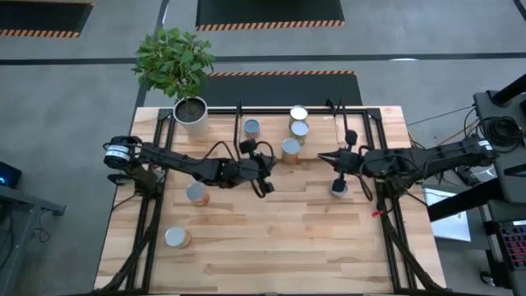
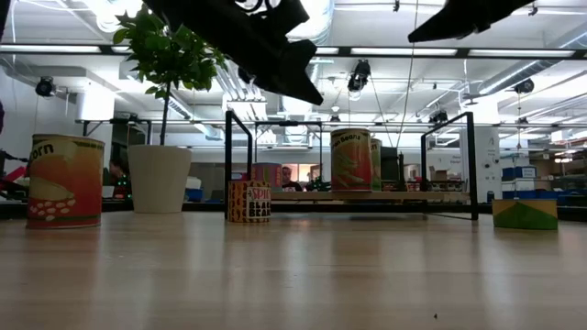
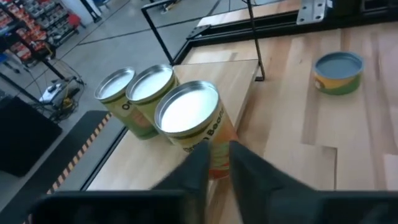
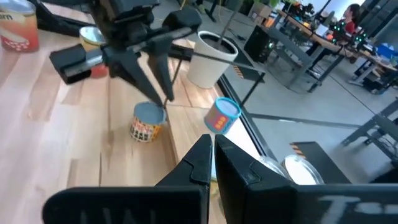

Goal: Pick and place cans onto a shelf
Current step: Put the canned green beans on the shelf

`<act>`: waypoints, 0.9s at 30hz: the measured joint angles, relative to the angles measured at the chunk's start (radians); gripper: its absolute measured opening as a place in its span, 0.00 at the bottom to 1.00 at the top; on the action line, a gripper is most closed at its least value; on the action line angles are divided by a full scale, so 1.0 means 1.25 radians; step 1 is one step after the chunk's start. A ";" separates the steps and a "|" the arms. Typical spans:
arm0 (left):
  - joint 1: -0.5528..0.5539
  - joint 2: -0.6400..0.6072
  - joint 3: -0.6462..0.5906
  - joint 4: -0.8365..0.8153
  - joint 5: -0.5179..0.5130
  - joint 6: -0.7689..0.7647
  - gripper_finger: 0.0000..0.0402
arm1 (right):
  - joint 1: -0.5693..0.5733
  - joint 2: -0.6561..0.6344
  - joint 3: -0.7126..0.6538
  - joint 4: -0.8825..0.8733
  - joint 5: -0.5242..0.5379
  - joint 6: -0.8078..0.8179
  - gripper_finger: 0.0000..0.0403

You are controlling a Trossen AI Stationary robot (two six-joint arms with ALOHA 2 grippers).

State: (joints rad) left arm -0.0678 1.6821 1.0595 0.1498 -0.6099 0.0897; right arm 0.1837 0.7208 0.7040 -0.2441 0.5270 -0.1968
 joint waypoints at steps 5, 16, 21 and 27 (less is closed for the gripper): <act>0.018 0.000 -0.001 0.000 0.000 -0.025 0.05 | 0.000 -0.038 0.000 -0.026 -0.001 0.011 0.02; 0.067 0.046 -0.001 0.042 -0.005 -0.054 0.00 | 0.001 -0.044 0.000 -0.030 -0.002 0.010 0.02; 0.085 0.097 0.018 0.054 -0.005 -0.067 0.00 | 0.001 -0.044 -0.001 -0.032 -0.002 0.008 0.02; 0.096 0.155 0.067 0.053 -0.006 -0.062 0.00 | -0.001 -0.040 -0.001 -0.032 -0.002 0.004 0.02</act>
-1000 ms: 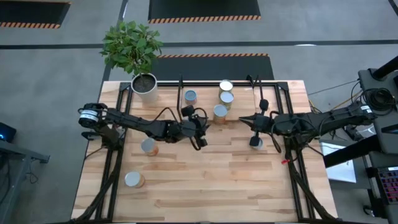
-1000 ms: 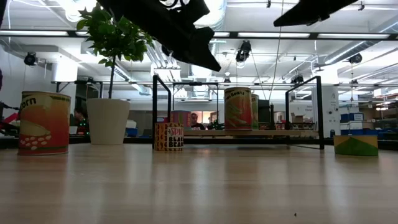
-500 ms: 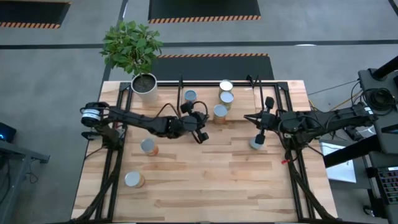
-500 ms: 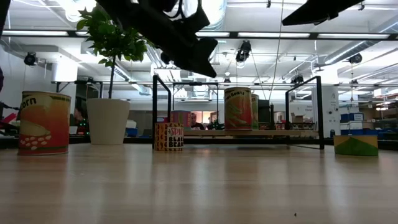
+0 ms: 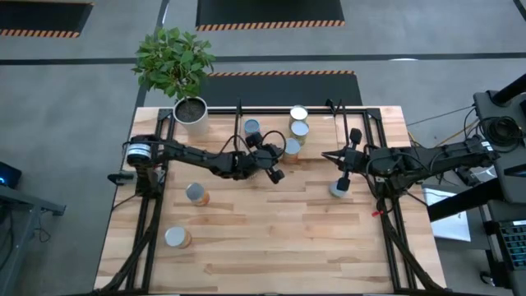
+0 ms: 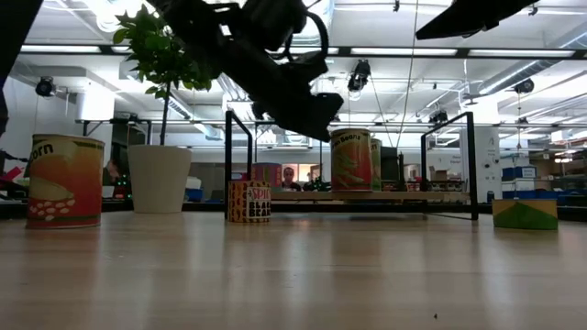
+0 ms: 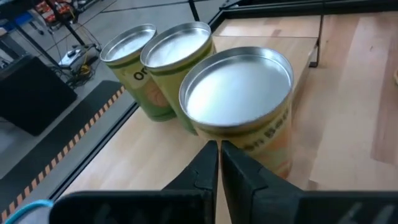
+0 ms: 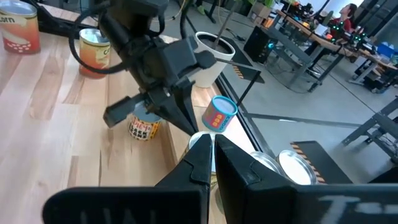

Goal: Pick and place cans onto a shelf
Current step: Put the canned green beans on the shelf

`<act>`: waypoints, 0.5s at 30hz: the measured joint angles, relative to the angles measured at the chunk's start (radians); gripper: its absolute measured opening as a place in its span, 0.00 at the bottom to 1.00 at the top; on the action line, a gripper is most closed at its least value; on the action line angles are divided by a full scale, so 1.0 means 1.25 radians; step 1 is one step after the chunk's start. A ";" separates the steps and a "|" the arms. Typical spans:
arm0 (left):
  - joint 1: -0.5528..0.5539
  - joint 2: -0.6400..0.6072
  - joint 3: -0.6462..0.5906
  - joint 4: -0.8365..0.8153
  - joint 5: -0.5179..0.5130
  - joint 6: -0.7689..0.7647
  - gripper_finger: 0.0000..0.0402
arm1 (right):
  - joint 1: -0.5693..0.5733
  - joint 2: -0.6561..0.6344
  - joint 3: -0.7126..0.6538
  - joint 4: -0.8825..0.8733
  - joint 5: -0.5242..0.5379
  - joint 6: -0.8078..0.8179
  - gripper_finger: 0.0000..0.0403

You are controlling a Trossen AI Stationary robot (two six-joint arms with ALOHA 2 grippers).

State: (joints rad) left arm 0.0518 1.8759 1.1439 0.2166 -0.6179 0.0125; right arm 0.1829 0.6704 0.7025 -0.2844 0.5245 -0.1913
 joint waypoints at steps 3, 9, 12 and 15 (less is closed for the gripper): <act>0.002 0.019 0.026 -0.007 0.000 0.003 0.00 | 0.000 0.000 0.000 -0.003 0.000 0.000 0.02; 0.001 0.042 0.059 -0.030 0.000 0.003 0.00 | 0.000 0.000 0.000 -0.015 0.000 0.000 0.02; 0.001 0.049 0.072 -0.032 0.006 0.001 0.00 | 0.000 -0.001 0.000 -0.015 0.000 -0.002 0.02; 0.001 0.049 0.072 -0.033 0.013 -0.006 0.00 | 0.000 -0.001 0.000 -0.015 0.000 -0.002 0.02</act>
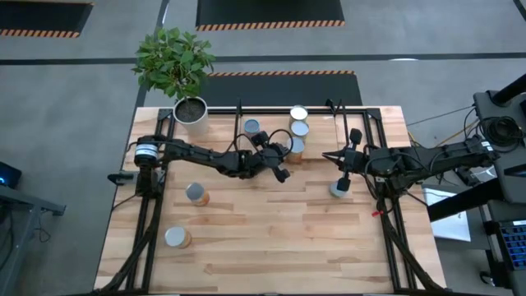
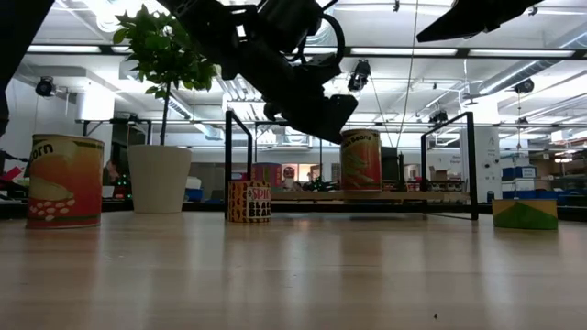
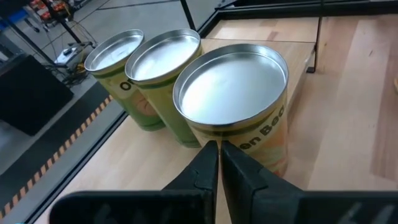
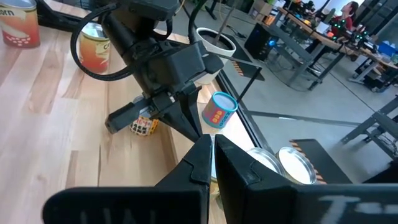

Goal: Pick and place cans onto a shelf
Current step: Put the canned green beans on the shelf

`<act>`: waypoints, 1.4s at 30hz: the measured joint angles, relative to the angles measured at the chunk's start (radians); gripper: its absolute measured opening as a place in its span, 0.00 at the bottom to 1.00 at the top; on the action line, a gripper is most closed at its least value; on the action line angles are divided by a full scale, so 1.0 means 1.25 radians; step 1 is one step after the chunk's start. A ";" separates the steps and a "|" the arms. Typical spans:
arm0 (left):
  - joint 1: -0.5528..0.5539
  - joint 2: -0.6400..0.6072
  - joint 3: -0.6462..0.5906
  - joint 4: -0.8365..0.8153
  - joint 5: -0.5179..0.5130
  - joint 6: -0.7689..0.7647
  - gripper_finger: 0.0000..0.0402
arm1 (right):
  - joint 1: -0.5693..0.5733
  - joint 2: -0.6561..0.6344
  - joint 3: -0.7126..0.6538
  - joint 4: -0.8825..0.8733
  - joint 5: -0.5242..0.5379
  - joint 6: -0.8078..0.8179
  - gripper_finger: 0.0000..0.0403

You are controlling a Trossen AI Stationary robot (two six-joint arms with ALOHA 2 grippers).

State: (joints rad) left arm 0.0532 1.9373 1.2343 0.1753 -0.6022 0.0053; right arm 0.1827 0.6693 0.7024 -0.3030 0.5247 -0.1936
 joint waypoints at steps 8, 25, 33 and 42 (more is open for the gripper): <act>0.000 0.000 0.000 0.002 0.002 -0.027 0.00 | 0.000 0.000 0.000 0.000 0.000 0.000 0.02; 0.000 0.007 -0.001 0.085 0.016 -0.079 0.00 | 0.000 0.000 0.000 0.000 0.001 0.000 0.02; -0.014 0.007 -0.002 0.073 0.007 0.021 0.00 | 0.000 0.000 0.000 -0.012 0.001 0.002 0.02; -0.004 0.038 -0.002 0.076 0.006 0.012 0.00 | 0.000 0.000 0.000 -0.012 0.001 0.002 0.02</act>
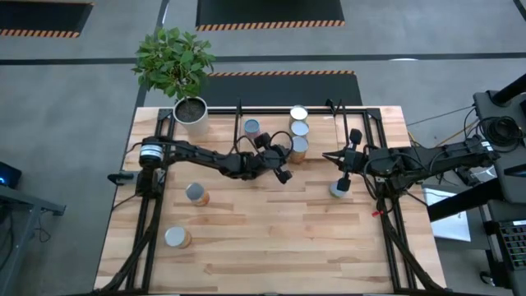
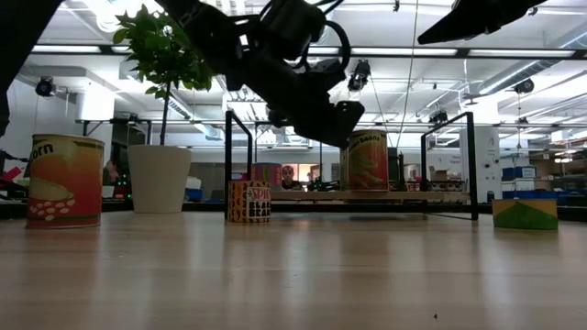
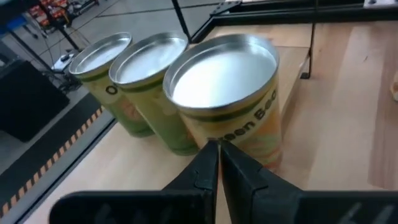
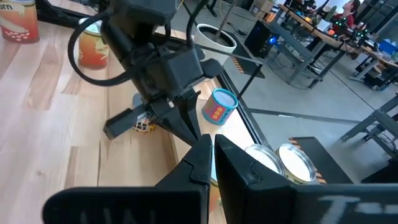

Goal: Pick and place cans onto a shelf
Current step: Put the canned green beans on the shelf

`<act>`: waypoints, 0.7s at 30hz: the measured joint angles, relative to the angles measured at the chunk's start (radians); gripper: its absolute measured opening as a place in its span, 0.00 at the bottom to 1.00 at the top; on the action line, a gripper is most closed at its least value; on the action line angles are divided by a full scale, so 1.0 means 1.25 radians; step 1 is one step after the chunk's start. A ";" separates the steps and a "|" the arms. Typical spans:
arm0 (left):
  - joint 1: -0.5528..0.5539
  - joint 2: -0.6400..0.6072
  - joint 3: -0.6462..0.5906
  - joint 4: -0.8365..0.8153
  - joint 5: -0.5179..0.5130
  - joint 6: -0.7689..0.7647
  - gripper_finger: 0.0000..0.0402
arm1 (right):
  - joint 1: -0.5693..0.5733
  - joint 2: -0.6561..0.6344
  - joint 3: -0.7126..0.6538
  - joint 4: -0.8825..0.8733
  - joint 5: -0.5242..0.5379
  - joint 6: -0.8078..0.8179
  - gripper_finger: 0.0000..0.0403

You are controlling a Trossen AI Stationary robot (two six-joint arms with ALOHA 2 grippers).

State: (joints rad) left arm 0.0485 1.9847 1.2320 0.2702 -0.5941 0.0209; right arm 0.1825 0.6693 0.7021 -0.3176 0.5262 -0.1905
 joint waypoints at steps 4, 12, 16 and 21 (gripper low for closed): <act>-0.001 0.011 0.000 0.034 0.001 -0.006 0.00 | 0.000 0.000 0.000 0.000 0.000 -0.001 0.02; 0.001 0.018 0.000 0.069 0.001 -0.006 0.00 | 0.000 0.000 0.000 0.000 0.000 -0.002 0.02; 0.001 0.018 0.000 0.071 0.001 -0.006 0.00 | 0.000 0.000 0.000 0.000 0.000 -0.002 0.02; 0.001 0.018 0.000 0.071 0.002 -0.006 0.00 | 0.000 0.000 0.000 0.000 0.000 -0.002 0.02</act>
State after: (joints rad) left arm 0.0494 2.0071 1.2316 0.3592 -0.5922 0.0128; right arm 0.1825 0.6693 0.7017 -0.3176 0.5266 -0.1936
